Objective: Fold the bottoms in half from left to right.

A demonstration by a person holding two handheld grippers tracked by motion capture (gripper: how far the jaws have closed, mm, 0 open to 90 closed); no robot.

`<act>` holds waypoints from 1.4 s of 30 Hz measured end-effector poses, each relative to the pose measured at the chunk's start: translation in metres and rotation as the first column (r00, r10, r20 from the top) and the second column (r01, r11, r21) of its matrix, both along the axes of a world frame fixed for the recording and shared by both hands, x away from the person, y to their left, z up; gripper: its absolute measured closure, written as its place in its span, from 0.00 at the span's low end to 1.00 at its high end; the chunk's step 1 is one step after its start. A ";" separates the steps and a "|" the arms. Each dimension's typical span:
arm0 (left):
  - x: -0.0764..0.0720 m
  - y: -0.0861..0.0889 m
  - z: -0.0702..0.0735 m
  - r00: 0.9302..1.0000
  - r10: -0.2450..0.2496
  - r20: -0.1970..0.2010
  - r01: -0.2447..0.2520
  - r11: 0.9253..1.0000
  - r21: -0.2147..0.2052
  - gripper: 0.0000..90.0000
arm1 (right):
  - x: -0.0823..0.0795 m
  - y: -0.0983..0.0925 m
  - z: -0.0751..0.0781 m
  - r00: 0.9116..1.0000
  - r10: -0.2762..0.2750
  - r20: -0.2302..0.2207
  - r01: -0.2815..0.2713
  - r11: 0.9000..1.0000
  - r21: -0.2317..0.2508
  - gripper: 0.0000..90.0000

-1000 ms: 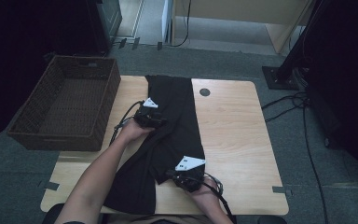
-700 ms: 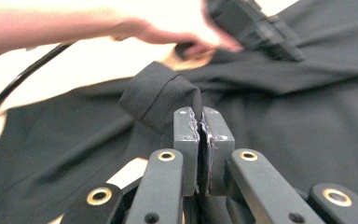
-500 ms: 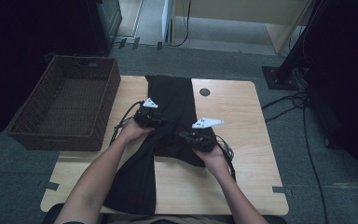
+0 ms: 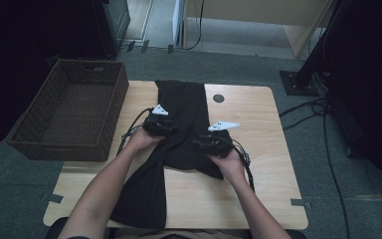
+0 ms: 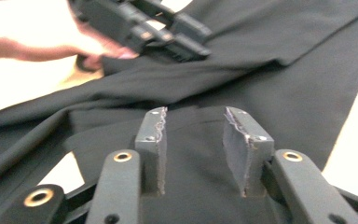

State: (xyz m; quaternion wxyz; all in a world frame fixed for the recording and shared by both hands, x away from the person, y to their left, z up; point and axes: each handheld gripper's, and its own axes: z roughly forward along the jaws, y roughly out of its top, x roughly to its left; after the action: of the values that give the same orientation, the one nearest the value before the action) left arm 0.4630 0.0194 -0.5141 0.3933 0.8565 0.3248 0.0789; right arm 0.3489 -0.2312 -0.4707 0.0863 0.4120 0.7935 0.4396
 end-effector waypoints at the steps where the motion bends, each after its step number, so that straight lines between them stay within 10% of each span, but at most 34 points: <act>1: 0.000 0.000 0.000 1.000 0.000 0.000 0.000 1.000 0.000 0.62 | -0.004 0.003 -0.003 1.000 0.008 -0.002 -0.008 1.000 0.000 0.65; 14: 0.000 0.000 0.000 1.000 -0.002 -0.002 0.002 1.000 -0.002 0.62 | -0.025 0.054 -0.046 0.992 0.116 -0.044 -0.118 0.992 -0.035 0.45; 20: 0.000 0.001 0.000 1.000 -0.007 0.003 0.007 1.000 -0.001 0.62 | -0.032 0.058 -0.049 0.993 0.076 0.094 -0.061 0.986 -0.153 0.91; 27: 0.000 0.001 0.000 1.000 -0.014 0.015 0.014 1.000 0.010 0.63 | -0.036 0.038 -0.031 1.000 0.022 0.017 -0.021 0.999 -0.034 0.95; 42: 0.002 -0.001 0.002 1.000 0.021 0.007 -0.021 0.999 0.032 0.63 | -0.119 0.030 -0.021 0.984 0.176 -0.042 -0.176 0.984 0.006 0.90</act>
State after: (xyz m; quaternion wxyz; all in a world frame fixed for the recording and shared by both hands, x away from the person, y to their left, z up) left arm 0.4653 0.0184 -0.5121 0.3799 0.8589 0.3311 0.0911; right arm 0.2299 -0.2016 -0.4914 0.0297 0.3497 0.8278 0.4377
